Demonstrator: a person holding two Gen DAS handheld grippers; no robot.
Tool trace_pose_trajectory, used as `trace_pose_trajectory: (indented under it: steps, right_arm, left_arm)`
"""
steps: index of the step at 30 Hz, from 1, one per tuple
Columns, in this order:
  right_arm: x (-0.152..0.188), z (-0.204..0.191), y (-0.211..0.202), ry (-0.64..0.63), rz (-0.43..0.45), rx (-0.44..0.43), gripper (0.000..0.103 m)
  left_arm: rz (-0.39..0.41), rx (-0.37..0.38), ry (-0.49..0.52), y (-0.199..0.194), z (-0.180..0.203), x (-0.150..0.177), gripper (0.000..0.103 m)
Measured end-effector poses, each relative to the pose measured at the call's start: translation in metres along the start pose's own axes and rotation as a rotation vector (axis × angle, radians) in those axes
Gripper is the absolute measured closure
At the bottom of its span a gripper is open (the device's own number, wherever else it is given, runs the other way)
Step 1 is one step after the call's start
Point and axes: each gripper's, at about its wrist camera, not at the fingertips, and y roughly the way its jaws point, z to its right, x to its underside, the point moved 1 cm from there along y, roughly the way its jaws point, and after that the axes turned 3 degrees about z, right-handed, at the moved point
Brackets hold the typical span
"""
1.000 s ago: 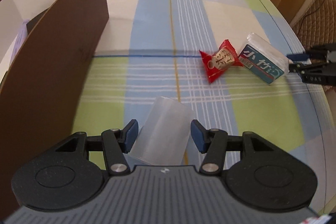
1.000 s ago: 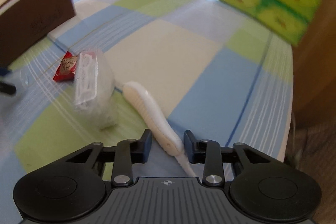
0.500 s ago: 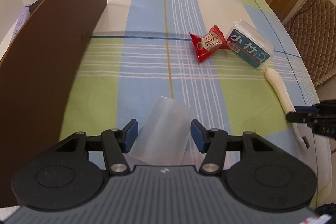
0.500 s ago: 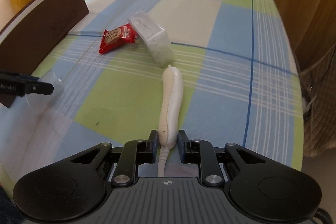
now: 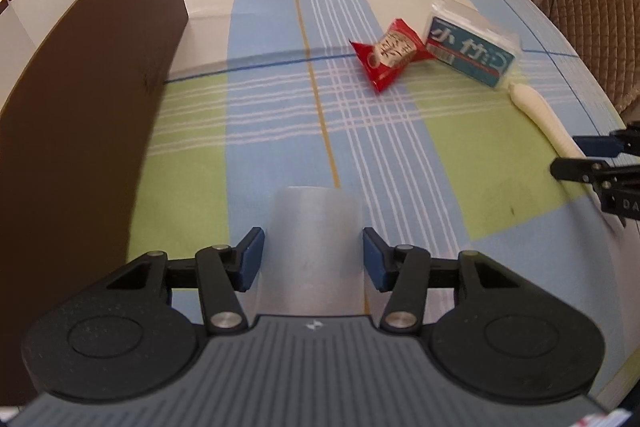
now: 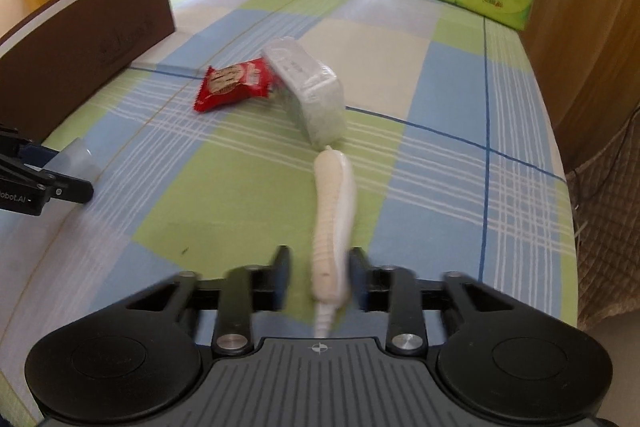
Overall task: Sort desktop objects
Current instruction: 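Grasp the white toothbrush handle with the right tool while the left tool holds the cup, then carry the cup and toothbrush over the brown box with both tools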
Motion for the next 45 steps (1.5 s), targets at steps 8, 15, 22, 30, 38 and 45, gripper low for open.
trace_pose_trajectory:
  steps: [8, 15, 22, 30, 38, 45]
  right_arm:
    - [0.008, -0.029, -0.014, 0.002, -0.066, -0.064, 0.086]
    - [0.002, -0.044, -0.037, 0.065, -0.053, -0.183, 0.086]
    - [-0.028, -0.067, -0.055, 0.053, 0.009, -0.254, 0.086]
    - [-0.069, -0.105, -0.065, 0.003, 0.056, -0.313, 0.086]
    - [-0.107, -0.150, -0.060, -0.033, 0.087, -0.379, 0.086]
    - [-0.143, -0.194, -0.048, -0.026, 0.101, -0.443, 0.086]
  left_arm:
    - [-0.005, 0.042, -0.001, -0.018, 0.014, 0.024, 0.056]
    - [0.039, 0.096, -0.066, -0.044, 0.009, 0.031, 0.056]
    - [0.134, 0.118, -0.104, -0.083, 0.001, 0.020, 0.056]
    - [0.228, 0.106, -0.141, -0.123, -0.023, 0.006, 0.056]
    - [0.290, 0.058, -0.189, -0.154, -0.066, 0.000, 0.056]
    - [0.331, 0.015, -0.227, -0.171, -0.113, -0.001, 0.056]
